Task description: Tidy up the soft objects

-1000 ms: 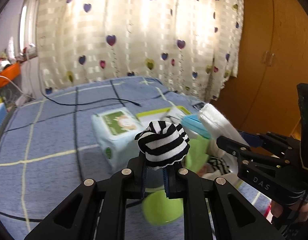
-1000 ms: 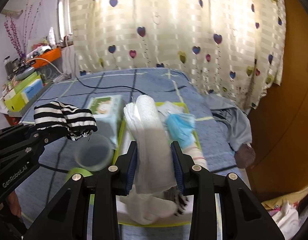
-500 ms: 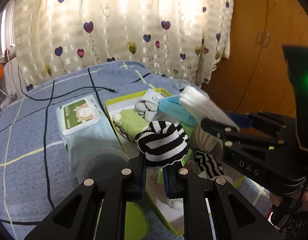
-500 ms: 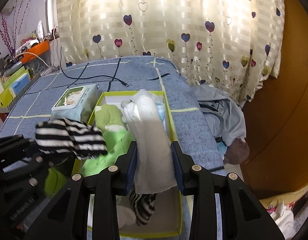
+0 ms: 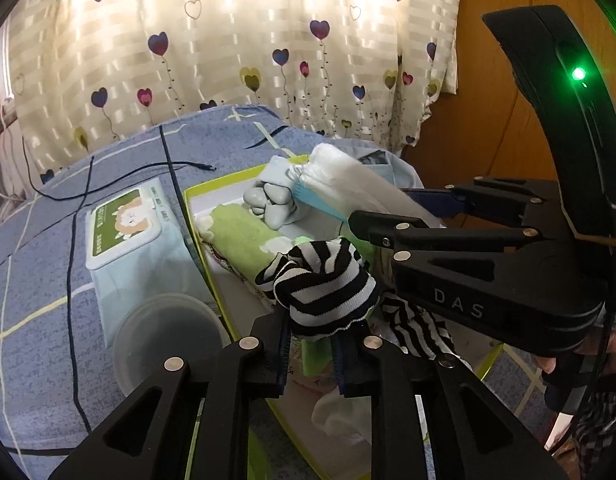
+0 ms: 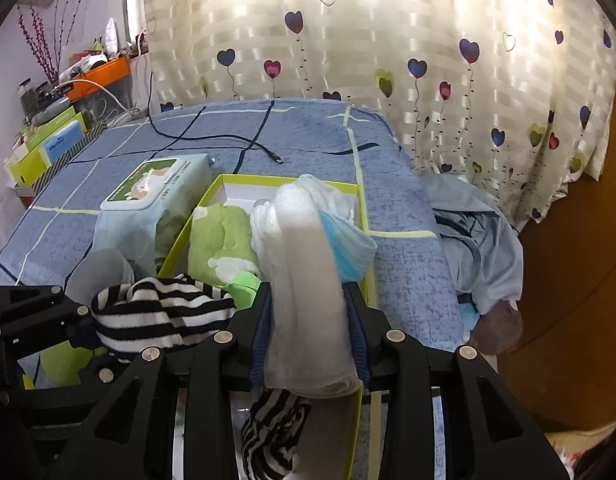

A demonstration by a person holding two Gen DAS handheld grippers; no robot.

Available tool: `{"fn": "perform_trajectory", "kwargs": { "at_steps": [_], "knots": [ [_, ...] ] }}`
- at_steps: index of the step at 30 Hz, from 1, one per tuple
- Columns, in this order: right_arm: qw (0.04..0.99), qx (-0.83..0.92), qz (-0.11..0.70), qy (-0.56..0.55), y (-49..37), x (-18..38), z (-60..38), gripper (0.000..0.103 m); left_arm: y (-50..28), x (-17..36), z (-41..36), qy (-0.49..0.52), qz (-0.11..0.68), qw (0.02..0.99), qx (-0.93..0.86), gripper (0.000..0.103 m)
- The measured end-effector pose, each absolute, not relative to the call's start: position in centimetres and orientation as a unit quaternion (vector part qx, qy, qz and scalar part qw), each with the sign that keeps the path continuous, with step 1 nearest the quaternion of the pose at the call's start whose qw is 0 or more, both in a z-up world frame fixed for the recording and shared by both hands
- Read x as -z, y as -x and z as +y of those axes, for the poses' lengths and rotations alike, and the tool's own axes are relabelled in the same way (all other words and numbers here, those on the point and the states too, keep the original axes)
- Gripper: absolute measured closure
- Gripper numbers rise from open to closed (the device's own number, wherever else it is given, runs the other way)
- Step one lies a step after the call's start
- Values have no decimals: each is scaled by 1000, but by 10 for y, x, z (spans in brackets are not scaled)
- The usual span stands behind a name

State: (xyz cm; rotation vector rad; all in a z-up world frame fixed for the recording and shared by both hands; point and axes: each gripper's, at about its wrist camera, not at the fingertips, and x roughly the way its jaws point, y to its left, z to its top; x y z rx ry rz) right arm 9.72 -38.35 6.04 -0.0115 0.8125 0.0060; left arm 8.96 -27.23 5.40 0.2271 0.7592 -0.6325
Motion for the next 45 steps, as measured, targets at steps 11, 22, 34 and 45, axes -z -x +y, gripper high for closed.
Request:
{"fn": "perform_trajectory", "kwargs": {
  "at_steps": [11, 22, 34, 45],
  "knots": [
    [919, 5, 394, 3, -90, -57, -379, 50, -82, -56, -267, -104, 363, 875, 305, 71],
    [927, 22, 374, -20, -71, -72, -377, 44, -67, -73, -248, -87, 346, 883, 305, 61],
    [938, 34, 344, -31, -26, -97, -348, 44, -37, -94, -194, -74, 329, 909, 245, 57],
    [938, 39, 344, -33, 27, -82, -304, 44, -11, -69, -114, -64, 354, 922, 142, 55]
  ]
}}
